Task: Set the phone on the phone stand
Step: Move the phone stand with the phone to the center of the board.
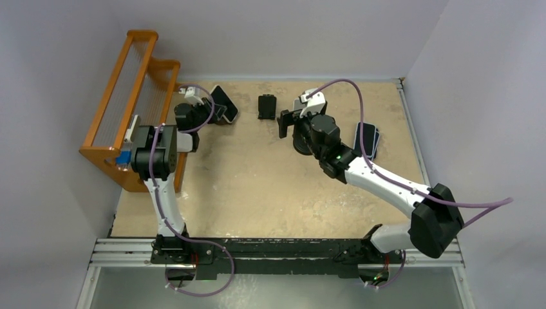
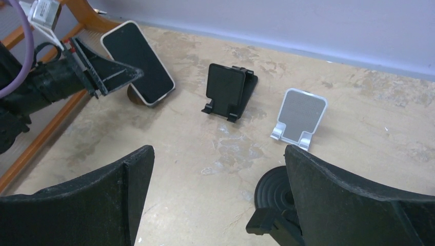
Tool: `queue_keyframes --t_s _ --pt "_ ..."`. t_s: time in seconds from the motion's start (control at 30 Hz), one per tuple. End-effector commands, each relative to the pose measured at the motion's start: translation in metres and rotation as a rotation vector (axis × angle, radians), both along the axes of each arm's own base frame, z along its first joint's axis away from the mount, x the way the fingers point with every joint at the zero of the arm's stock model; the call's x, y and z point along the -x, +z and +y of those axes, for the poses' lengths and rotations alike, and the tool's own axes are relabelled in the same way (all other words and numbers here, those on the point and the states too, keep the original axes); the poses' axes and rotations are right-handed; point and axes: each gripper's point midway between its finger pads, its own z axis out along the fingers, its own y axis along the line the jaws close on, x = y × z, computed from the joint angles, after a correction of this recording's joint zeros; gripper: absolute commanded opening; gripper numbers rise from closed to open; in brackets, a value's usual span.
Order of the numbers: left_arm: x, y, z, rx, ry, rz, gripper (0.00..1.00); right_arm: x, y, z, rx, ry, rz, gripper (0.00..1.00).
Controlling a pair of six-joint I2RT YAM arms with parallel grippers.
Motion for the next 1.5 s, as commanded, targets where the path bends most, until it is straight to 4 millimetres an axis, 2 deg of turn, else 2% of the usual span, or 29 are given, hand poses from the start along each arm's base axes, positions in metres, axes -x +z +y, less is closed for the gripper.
queue_keyframes --t_s 0.0,0.27,0.47,0.6,0.9,1.07,1.33,1.4,1.47 --pt "-0.040 0.017 0.013 -0.019 0.056 -0.072 0.00 -0.010 0.017 0.006 -0.030 0.016 -0.055 0.99" --pt "-0.091 0.002 0.021 -0.052 0.084 -0.067 0.00 -0.027 0.001 0.006 -0.004 0.019 -0.032 0.99" --pt "-0.123 0.006 0.026 -0.086 0.092 -0.076 0.00 -0.034 -0.010 0.010 0.005 0.030 -0.013 0.99" --pt "-0.134 0.010 0.030 -0.101 0.096 -0.082 0.00 -0.035 -0.012 0.010 0.007 0.032 -0.009 0.99" --pt "-0.140 0.015 0.040 -0.109 0.136 -0.072 0.00 -0.027 -0.007 0.002 -0.004 0.026 -0.010 0.99" --pt "-0.137 0.018 0.046 -0.131 0.151 -0.069 0.00 -0.023 -0.005 -0.001 -0.012 0.025 -0.009 0.99" --pt "-0.130 0.024 0.065 -0.160 0.144 -0.078 0.00 -0.021 -0.004 0.002 -0.023 0.043 -0.006 0.99" --pt "-0.128 0.027 0.066 -0.164 0.116 -0.092 0.04 -0.021 -0.005 0.004 -0.024 0.046 -0.004 0.99" --pt "-0.128 0.027 0.063 -0.173 0.083 -0.100 0.14 -0.021 -0.004 0.003 -0.026 0.044 -0.007 0.99"
